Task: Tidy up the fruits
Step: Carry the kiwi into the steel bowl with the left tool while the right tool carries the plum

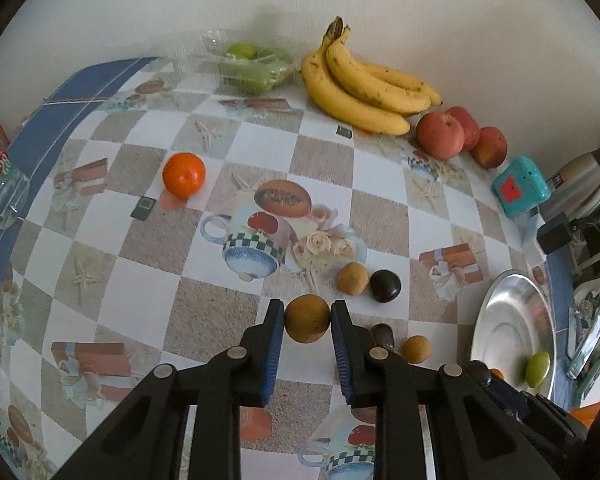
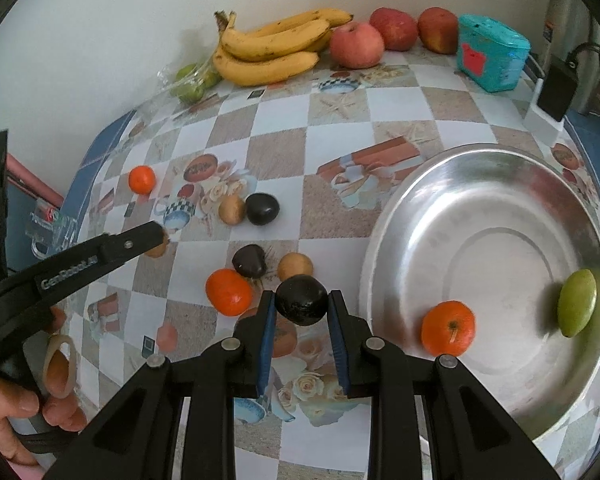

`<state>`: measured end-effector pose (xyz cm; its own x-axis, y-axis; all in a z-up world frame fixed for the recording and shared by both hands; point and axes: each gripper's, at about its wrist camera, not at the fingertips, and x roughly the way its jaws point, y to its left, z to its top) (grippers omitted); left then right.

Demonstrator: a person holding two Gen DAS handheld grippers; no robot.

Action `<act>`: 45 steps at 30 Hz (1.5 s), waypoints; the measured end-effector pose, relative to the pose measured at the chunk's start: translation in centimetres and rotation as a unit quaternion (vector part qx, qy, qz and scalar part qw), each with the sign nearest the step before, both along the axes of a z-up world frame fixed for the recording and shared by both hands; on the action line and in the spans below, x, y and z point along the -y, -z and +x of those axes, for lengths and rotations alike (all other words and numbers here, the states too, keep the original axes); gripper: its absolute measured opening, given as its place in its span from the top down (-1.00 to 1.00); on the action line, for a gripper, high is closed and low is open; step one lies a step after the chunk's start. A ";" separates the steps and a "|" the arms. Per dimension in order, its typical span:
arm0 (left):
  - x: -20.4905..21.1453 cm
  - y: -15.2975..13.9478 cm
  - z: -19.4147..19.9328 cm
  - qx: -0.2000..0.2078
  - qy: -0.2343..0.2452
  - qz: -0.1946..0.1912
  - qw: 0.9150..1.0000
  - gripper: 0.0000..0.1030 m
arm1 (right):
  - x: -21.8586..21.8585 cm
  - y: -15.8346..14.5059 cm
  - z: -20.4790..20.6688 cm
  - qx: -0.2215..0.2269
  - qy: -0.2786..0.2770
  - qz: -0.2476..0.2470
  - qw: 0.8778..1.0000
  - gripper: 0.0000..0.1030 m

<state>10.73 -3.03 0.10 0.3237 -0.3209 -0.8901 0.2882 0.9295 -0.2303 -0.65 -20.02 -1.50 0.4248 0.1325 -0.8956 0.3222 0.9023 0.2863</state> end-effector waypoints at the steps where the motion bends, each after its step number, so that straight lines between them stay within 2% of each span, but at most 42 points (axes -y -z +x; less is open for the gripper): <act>1: 0.0 -0.2 -0.1 0.002 -0.001 -0.002 1.000 0.50 | 0.3 -0.1 -0.1 0.001 0.006 -0.002 1.000 0.48; 11: 1.8 -1.3 -1.5 0.017 0.025 -0.004 1.000 0.50 | 5.6 -0.6 -2.5 -0.001 0.086 -0.020 0.996 0.48; 18: 5.8 -1.8 -4.3 0.030 0.090 0.004 0.995 0.50 | 9.8 -0.4 -4.7 -0.016 0.150 -0.029 0.988 0.48; 24: 9.5 -1.9 -7.5 0.043 0.158 0.003 0.987 0.50 | 12.0 -0.5 -6.2 -0.016 0.185 -0.029 0.982 0.48; 28: 12.2 -1.9 -9.6 0.061 0.207 0.003 0.976 0.50 | 12.8 -0.7 -6.8 -0.012 0.198 -0.026 0.980 0.48; 33: 14.1 -1.3 -10.7 0.076 0.237 0.008 0.969 0.50 | 13.0 -0.9 -7.0 -0.007 0.203 -0.024 0.979 0.48; 39: 15.4 -0.1 -10.6 0.082 0.246 0.005 0.966 0.50 | 12.8 -0.2 -6.5 -0.014 0.194 -0.016 0.981 0.47; 45: 16.4 1.0 -11.2 0.084 0.260 0.021 0.962 0.50 | 12.5 0.9 -6.1 -0.029 0.185 -0.009 0.982 0.47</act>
